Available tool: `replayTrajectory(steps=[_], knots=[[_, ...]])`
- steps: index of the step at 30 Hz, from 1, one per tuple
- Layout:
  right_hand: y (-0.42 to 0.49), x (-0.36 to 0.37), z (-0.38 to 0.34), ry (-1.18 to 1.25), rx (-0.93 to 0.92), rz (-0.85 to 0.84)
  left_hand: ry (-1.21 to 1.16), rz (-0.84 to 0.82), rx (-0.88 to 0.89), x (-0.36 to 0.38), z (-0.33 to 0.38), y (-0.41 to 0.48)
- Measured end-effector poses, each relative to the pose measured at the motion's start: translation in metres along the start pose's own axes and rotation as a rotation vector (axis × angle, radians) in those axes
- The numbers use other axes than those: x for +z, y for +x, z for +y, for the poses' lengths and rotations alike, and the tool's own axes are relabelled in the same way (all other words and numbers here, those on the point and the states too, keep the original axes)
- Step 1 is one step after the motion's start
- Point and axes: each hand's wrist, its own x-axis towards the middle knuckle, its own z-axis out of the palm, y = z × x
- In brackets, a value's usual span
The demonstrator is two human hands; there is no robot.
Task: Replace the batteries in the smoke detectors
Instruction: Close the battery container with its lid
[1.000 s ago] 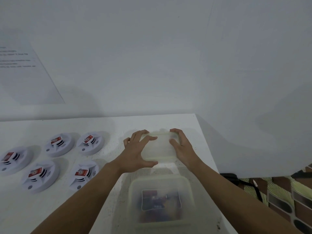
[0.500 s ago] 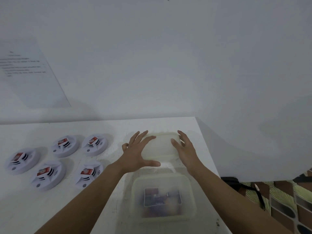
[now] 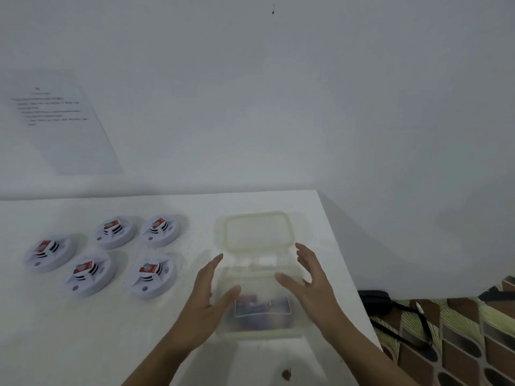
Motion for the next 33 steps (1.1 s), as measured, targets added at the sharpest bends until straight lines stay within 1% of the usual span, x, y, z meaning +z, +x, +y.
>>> replayTrajectory(steps=[5, 8, 11, 16, 20, 26, 33], knots=[[-0.011, 0.011, 0.011, 0.017, 0.000, 0.057, -0.071, 0.021, -0.032, 0.018, -0.008, -0.005], [-0.007, 0.010, 0.010, 0.008, -0.032, 0.046, -0.064, 0.023, -0.030, 0.020, -0.014, 0.001], [0.002, 0.007, 0.006, 0.009, -0.013, 0.039, -0.008, -0.003, 0.001, 0.019, -0.016, 0.009], [0.021, 0.007, -0.004, -0.081, -0.023, -0.017, 0.032, -0.009, 0.041, 0.018, -0.012, 0.031], [0.034, 0.009, -0.008, -0.130, -0.027, -0.033, 0.041, -0.008, 0.038, 0.017, -0.008, 0.043], [0.052, 0.013, -0.005, -0.084, -0.022, -0.014, 0.094, 0.029, 0.007, 0.016, -0.006, 0.055], [0.057, 0.017, -0.003, -0.005, -0.018, 0.033, 0.111, 0.044, 0.039, 0.016, -0.011, 0.063]])
